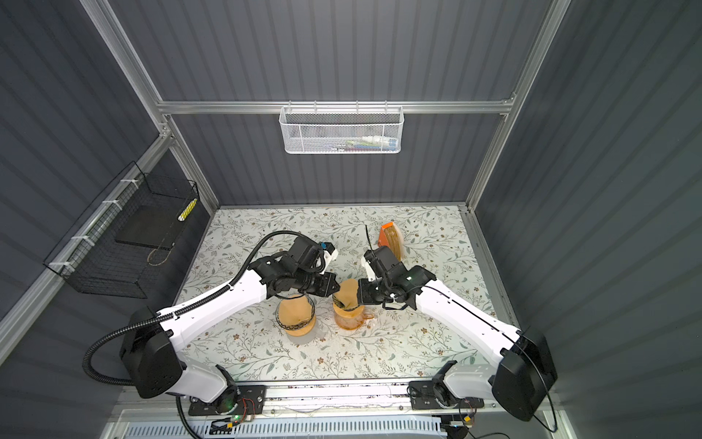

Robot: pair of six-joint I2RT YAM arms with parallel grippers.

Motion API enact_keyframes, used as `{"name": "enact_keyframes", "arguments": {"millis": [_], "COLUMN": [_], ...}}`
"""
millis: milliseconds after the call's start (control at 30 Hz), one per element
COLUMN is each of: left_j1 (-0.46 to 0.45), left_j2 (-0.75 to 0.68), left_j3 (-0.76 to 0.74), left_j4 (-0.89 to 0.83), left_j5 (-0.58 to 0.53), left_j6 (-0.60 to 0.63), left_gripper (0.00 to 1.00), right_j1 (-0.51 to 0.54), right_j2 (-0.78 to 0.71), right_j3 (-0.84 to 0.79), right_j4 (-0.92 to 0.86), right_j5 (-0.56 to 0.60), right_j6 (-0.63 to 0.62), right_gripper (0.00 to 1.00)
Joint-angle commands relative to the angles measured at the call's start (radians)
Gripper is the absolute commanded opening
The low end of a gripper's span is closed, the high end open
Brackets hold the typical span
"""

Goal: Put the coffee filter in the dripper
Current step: 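Pinch the filter rim with the left gripper while the right gripper holds the opposite rim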

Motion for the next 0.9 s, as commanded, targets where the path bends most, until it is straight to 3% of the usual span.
{"name": "enact_keyframes", "arguments": {"millis": [0,433,867], "left_j1": [-0.005,-0.03,-0.03], "left_j2": [-0.009,0.003,0.006], "left_j3": [0.045,0.059,0.014], "left_j4": [-0.023,-0.096,-0.095], "left_j5": [0.056,0.135,0.073], "left_j6": [0.018,0.06,0.057], "left_gripper": [0.1,0.1,0.1], "right_j1": [-0.004,-0.003,-0.003], "right_j2": [0.007,0.022,0.029], "right_j3": [0.025,0.027,0.027], "right_j4": [-0.011,-0.002,0.006], "right_j5": [0.009,0.006,0.01], "right_j6": [-0.011,-0.008,-0.012], "right_gripper": [0.0,0.0,0.0]}}
